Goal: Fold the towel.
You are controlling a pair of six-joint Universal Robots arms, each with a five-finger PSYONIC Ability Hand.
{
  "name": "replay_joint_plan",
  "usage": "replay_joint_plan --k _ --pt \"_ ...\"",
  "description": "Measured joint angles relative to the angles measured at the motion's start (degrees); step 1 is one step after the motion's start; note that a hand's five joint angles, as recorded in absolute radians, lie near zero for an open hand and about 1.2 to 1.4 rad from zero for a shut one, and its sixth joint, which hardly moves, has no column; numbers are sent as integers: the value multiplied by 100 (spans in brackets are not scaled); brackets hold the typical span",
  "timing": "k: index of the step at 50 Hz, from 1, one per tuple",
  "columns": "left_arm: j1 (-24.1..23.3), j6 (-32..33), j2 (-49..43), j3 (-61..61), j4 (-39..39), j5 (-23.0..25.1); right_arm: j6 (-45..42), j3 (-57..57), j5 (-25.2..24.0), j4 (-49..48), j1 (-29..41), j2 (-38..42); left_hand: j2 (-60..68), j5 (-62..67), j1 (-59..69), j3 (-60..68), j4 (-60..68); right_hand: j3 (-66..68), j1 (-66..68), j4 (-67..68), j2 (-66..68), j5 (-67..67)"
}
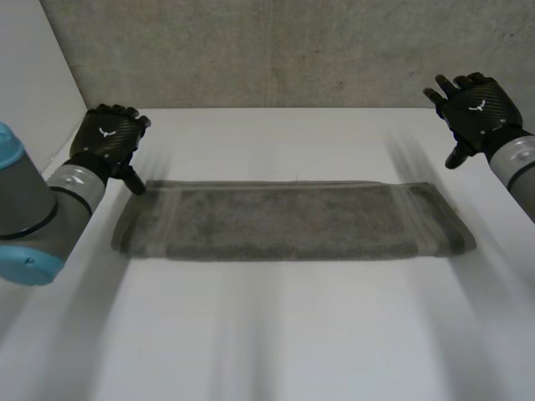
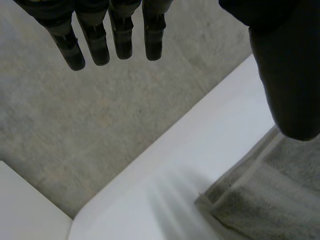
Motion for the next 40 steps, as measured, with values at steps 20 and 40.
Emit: replay_joint_plan --k 20,40 --pt "13 538 668 -1821 -405 301 -387 2105 -727 1146 -788 -713 0 1 0 0 0 0 227 0 350 0" --pt "-65 569 375 -1872 -321 244 -862 1951 -713 682 -767 210 0 1 0 0 0 0 5151 0 5266 4380"
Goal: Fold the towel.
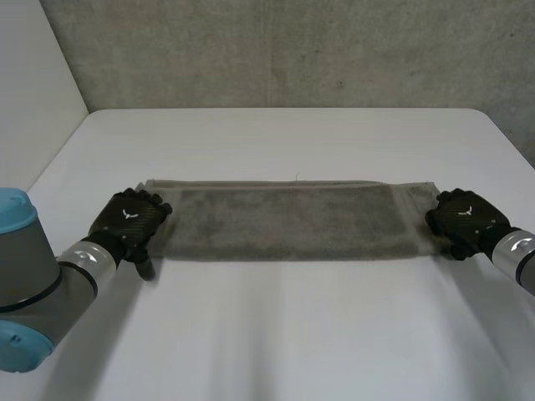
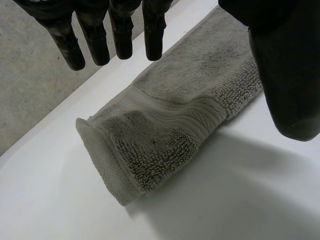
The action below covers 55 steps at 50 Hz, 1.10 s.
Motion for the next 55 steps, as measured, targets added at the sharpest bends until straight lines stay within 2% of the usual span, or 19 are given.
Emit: replay_joint_plan --k 8,15,21,26,31,37,44,48,55 --pt "19 -26 26 -6 54 -9 -84 -117 8 26 -178 85 0 0 0 0 0 0 1512 0 1738 1832" --pt "78 -50 120 -2 61 -24 -267 -164 -83 65 -695 24 0 2 0 0 0 0 1523 0 1779 1887" --pt "152 -56 259 -3 51 -33 -769 -213 -164 128 -1263 -155 0 1 0 0 0 0 1552 0 1779 1887" --pt "227 -61 416 -44 23 -33 -1165 -425 -227 234 -1730 -472 0 -1 0 0 0 0 1553 0 1779 1887" --pt "275 -63 575 -81 -5 -33 -1180 -636 -399 477 -1808 -972 0 0 0 0 0 0 1577 0 1781 1888" --pt "280 -64 745 -66 -13 -33 -658 -745 -627 598 -1076 -1585 0 0 0 0 0 0 1581 0 1826 1923" --pt "231 -71 976 7 -11 -33 203 -900 -587 426 737 -1945 0 0 0 0 0 0 1627 0 1871 1923" --pt "199 -102 1082 48 -5 -33 426 -1120 -218 274 2076 -1649 0 0 0 0 0 0 1631 0 1871 1923" --pt "173 -203 1134 88 -5 -33 408 -1650 568 157 3713 -597 0 0 0 0 0 0 1631 0 1871 1923"
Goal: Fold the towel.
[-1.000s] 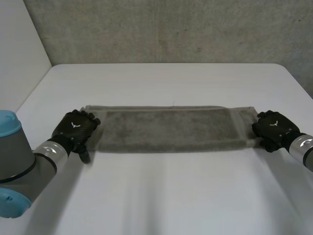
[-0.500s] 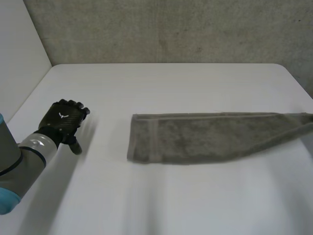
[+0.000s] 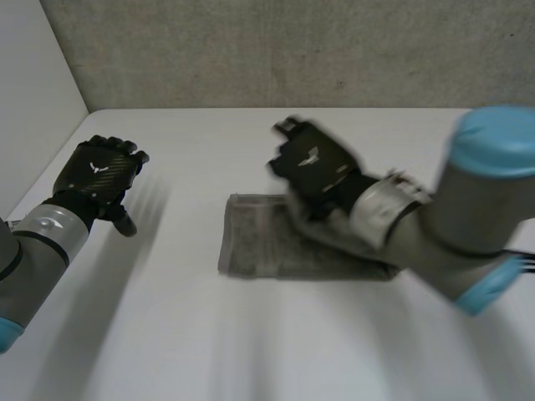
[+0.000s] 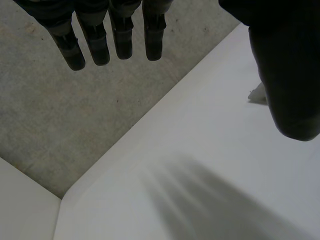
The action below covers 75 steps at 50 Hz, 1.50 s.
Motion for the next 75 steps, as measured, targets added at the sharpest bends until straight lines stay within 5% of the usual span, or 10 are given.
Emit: replay_joint_plan --k 9,23,34,40,49,63,68,75 --pt "-40 -81 -9 -16 -6 1 -121 -608 399 -19 923 1308 0 -3 0 0 0 0 0 0 0 0" --pt "-47 -136 -55 20 38 1 -76 -879 421 -88 1065 1366 0 0 0 0 0 0 1 0 -23 -34" --pt "-402 -1317 -74 346 47 -8 316 -941 587 -71 1138 1463 0 0 0 0 0 0 -5347 0 -5344 -5831" --pt "-896 -2153 -114 682 9 -52 1316 -542 677 -28 931 882 0 0 0 0 0 0 -6794 0 -7138 -6305" --pt "-2027 -2465 -535 1297 -66 -412 2327 617 675 67 -62 -324 0 2 0 0 0 0 -6794 0 -7139 -6305" --pt "-2863 -2371 -1731 1635 -207 -828 1830 2299 595 7 -1430 -675 0 0 0 0 0 0 -6669 0 -6992 -6305" --pt "-2921 -2260 -2092 1770 -181 -1076 1642 2560 589 -220 -1575 -533 0 -1 0 0 0 0 -5310 0 -5613 -5568" --pt "-2938 -1792 -2439 2036 -98 -1661 1592 2664 576 -562 -1588 -308 0 0 0 0 0 0 -2237 0 -2547 -2550"
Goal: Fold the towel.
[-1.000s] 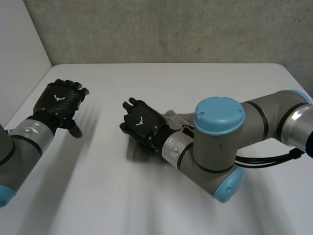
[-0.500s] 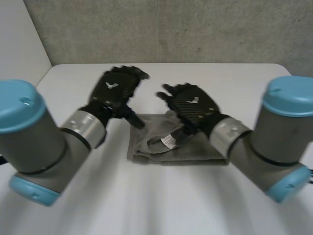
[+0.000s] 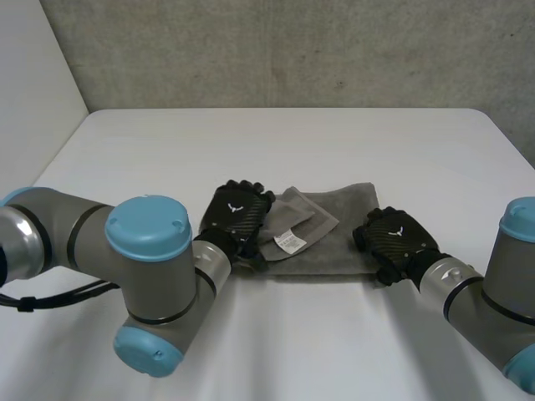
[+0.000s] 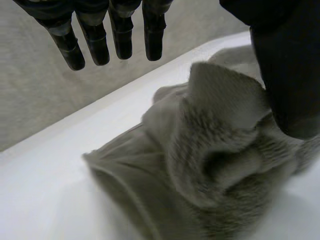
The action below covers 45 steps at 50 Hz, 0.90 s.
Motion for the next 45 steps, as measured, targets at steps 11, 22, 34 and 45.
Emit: replay_joint_plan --k 11,22,34,45 --pt "23 274 -197 118 304 -486 -4 50 -18 -109 15 0 0 0 0 0 0 0 2158 0 2323 2527" --pt "472 380 -170 59 702 -936 -225 295 -94 -101 -30 -183 0 0 0 0 0 0 2163 0 2351 2528" --pt "446 508 -138 -111 677 -962 -445 411 -99 -50 -138 -218 0 0 0 0 0 0 2163 0 2351 2529" --pt "87 496 144 -284 651 -949 -823 692 -211 -48 -524 -476 0 0 0 0 0 0 2164 0 2351 2529"
